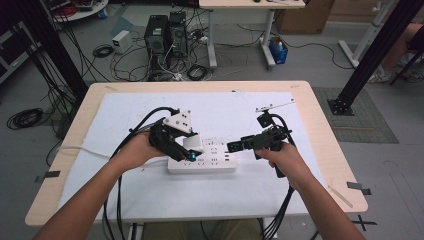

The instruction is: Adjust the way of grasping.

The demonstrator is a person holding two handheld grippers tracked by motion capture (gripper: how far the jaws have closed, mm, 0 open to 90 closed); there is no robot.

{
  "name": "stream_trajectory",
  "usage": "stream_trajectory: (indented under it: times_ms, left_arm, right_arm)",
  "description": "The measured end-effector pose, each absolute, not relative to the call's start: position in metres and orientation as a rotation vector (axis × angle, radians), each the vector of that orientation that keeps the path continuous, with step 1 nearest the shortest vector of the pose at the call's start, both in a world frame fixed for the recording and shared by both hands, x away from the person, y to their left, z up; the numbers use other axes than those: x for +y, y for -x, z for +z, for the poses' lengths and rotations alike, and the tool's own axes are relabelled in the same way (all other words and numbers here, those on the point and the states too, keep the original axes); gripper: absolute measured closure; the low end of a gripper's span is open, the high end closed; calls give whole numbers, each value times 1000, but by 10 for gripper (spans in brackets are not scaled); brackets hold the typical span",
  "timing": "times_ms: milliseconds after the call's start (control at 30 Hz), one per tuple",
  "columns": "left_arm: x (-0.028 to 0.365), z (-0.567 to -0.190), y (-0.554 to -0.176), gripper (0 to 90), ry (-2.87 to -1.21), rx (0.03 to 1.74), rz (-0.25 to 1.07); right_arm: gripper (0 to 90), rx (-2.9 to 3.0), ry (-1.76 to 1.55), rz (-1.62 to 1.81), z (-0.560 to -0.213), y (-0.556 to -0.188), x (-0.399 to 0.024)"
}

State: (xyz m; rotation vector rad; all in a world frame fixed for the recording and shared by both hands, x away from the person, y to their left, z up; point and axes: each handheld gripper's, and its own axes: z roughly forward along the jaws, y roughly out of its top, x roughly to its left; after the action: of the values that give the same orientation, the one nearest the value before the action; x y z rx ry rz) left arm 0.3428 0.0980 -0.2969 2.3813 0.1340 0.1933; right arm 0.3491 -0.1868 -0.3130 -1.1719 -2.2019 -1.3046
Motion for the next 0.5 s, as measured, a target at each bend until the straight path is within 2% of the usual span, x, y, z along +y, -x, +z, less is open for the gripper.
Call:
stream_trajectory:
  times_ms: [500]
  left_arm:
    - [76, -301, -343, 425, -2359, 97, 211]
  right_arm:
    - [15, -1958, 1227, -1280, -326, -354, -181]
